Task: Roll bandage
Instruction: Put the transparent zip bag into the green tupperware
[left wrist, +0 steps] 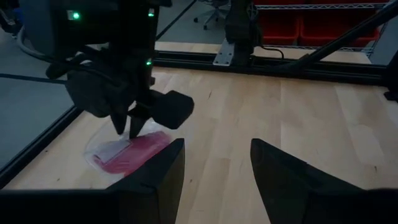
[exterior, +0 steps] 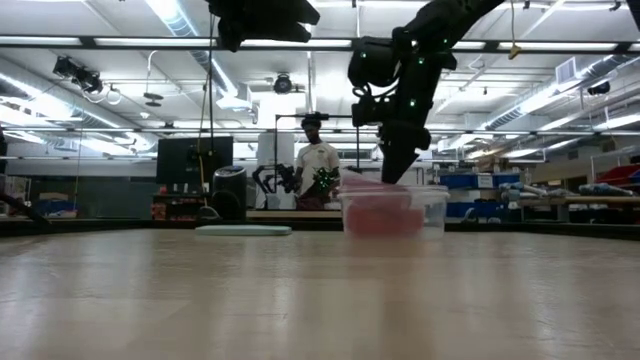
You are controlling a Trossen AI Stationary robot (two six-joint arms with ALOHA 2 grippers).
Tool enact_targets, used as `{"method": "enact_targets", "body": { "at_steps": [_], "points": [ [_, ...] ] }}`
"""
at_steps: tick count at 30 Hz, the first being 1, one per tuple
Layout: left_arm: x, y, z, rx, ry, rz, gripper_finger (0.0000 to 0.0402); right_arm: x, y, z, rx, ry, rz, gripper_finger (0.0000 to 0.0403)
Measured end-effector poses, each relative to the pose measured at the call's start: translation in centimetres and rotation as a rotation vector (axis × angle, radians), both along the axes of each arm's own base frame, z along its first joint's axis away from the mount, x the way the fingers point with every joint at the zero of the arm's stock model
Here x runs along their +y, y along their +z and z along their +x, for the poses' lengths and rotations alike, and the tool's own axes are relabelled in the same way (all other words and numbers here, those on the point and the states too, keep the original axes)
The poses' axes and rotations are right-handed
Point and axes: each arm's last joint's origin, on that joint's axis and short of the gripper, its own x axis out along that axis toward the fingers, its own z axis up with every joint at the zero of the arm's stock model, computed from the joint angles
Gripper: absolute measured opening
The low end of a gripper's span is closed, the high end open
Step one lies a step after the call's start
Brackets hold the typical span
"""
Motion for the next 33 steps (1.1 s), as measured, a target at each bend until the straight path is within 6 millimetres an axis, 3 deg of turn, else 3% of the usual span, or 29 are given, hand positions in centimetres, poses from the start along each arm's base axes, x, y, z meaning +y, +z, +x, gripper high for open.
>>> {"method": "enact_targets", "body": {
  "at_steps": [6, 9, 15, 25, 33],
  "points": [
    [0.0, 0.0, 0.0, 0.003, 0.001, 0.001, 0.0186, -0.3, -0.5, -0.1, 0.001, -0.01, 0.061, 0.0116],
    [0.0, 0.0, 0.0, 0.003, 0.001, 0.001, 0.0186, -0.3, -0.6, -0.4, -0.008, 0.016, 0.197, 0.0117],
    [0.0, 0.0, 0.0, 0.003, 0.001, 0.001, 0.0186, -0.1, -0.8, -0.8, 0.052, -0.007, 0.164, 0.0122],
    [0.0, 0.0, 0.0, 0.0, 0.0, 0.0, 0.0186, 1.4, -0.7, -0.6, 0.124, 0.002, 0.027, 0.0166],
    [0.0, 0.0, 0.0, 0.0, 0.0, 0.0, 0.0186, 1.8, 2.0, -1.3, 0.123, -0.044, -0.003, 0.0169]
  ]
}}
